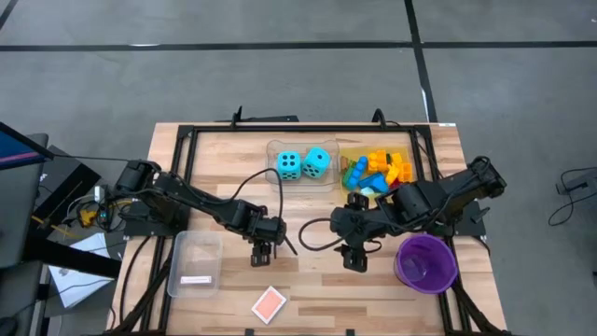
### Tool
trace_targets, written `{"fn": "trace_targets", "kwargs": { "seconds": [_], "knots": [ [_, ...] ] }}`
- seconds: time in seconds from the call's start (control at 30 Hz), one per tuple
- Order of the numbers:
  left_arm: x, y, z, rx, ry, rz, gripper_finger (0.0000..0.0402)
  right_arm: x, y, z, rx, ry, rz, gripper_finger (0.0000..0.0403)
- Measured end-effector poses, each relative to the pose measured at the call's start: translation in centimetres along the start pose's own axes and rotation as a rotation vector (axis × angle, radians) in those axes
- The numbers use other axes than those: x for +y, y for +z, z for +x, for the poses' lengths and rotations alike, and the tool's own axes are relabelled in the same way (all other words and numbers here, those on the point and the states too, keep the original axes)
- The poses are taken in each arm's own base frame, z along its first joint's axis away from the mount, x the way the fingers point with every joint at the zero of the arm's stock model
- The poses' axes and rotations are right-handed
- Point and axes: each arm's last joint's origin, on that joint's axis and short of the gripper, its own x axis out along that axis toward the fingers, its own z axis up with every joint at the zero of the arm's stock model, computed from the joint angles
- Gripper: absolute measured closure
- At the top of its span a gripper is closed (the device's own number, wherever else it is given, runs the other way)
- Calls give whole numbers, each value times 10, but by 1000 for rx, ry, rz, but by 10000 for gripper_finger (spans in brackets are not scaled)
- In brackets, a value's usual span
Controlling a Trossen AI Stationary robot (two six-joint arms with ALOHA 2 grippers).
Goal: Pick & Place Toys
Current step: Put the pink deck of cards into the white transparent bin
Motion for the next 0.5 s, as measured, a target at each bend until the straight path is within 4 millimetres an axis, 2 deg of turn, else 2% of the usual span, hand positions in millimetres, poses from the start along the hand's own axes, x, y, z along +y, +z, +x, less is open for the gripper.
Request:
{"fn": "trace_targets", "kwargs": {
  "seconds": [0.27, 0.5],
  "knots": [
    [1, -2, 5, -16, -4, -4, 233, 0, 0, 0, 1, -1, 2, 119],
    [1, -2, 6, -20, 7, 4, 334, -1, 0, 0, 2, -3, 4, 119]
  ]
}}
